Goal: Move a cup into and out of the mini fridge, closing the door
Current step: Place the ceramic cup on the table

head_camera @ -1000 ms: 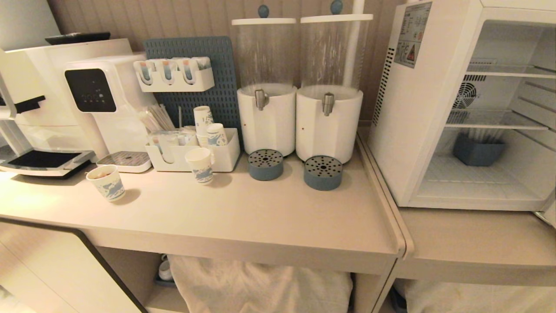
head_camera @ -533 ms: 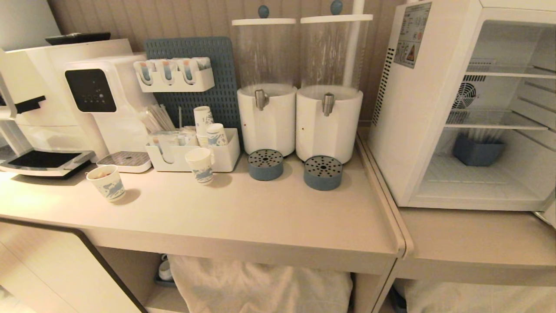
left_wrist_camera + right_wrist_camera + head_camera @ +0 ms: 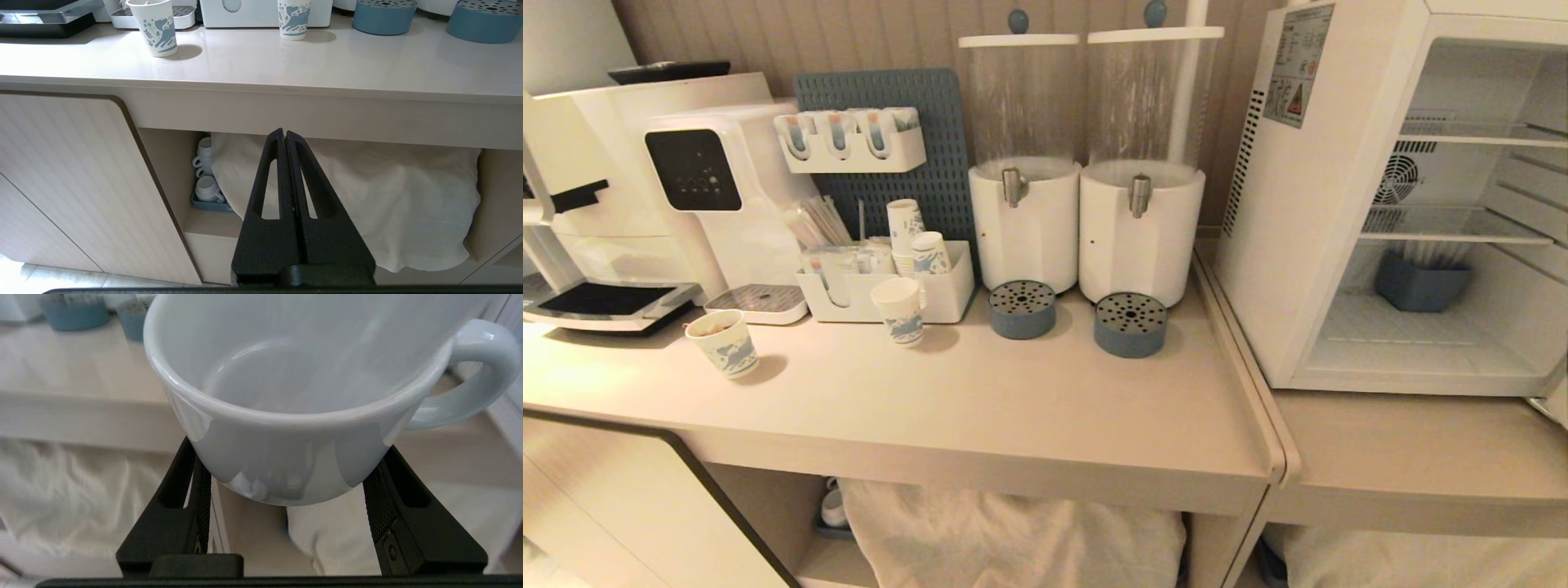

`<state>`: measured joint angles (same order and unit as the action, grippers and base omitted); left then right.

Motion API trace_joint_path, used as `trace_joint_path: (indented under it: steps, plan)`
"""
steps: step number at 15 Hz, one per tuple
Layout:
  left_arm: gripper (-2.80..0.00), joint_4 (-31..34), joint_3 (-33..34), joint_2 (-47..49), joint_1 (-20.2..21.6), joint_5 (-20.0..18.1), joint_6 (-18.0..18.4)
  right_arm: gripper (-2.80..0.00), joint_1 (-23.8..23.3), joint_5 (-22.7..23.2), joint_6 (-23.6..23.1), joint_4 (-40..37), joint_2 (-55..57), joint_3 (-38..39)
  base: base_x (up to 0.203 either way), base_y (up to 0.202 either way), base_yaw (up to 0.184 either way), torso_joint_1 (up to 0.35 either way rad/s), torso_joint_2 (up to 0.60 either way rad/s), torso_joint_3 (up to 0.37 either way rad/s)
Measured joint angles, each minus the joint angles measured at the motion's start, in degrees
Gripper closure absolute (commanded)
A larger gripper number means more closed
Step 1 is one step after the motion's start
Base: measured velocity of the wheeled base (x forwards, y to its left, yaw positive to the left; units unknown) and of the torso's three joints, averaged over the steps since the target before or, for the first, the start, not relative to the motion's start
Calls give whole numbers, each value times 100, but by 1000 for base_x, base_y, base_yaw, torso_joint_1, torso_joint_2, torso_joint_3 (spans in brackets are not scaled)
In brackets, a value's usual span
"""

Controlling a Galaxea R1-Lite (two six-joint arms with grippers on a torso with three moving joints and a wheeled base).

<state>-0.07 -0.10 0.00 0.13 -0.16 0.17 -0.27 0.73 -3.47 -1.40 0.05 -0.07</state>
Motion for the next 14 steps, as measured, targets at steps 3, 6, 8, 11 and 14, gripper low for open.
trace_joint_path:
  steps: [3,6,8,11,14]
  plan:
    - [0,0,0,0,2,-3,2,0,0,-13,12,13,-5,-20,0,0,0,0,0,0]
    - [0,0,0,2,2,-5,62,0,0,-21,20,10,-5,-20,0,0,0,0,0,0]
    - [0,10,0,2,2,-2,72,0,0,-22,28,8,-7,-20,0,0,0,0,0,0]
    - [0,10,0,2,2,-1,87,0,0,-32,28,-23,-12,-20,0,0,0,0,0,0]
    - [0,7,0,2,2,-2,80,0,0,-32,26,-20,-12,-20,0,0,0,0,0,0]
